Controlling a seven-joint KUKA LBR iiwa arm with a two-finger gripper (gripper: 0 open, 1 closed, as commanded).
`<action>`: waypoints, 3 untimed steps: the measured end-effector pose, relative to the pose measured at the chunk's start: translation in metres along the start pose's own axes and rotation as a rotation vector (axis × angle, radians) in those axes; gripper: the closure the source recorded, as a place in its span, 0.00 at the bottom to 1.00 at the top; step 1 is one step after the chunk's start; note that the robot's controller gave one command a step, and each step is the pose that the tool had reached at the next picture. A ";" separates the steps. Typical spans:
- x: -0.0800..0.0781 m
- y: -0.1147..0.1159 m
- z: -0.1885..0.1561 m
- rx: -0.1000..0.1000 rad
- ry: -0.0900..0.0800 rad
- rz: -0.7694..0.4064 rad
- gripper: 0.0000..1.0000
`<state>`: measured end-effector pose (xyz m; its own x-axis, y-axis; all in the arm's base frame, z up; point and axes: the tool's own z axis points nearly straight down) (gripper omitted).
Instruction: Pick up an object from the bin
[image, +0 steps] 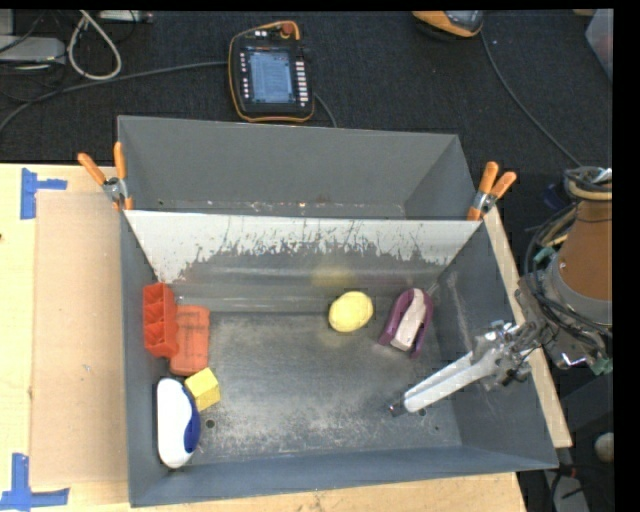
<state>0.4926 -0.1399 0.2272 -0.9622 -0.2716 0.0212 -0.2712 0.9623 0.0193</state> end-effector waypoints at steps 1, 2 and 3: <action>-0.014 0.011 -0.046 -0.012 0.013 -0.127 1.00; -0.014 0.008 -0.030 -0.004 0.002 -0.104 1.00; -0.013 0.032 0.021 -0.009 0.006 -0.233 1.00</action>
Offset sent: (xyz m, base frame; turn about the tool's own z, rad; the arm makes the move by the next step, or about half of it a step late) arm 0.0062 0.0004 -0.0382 -0.0262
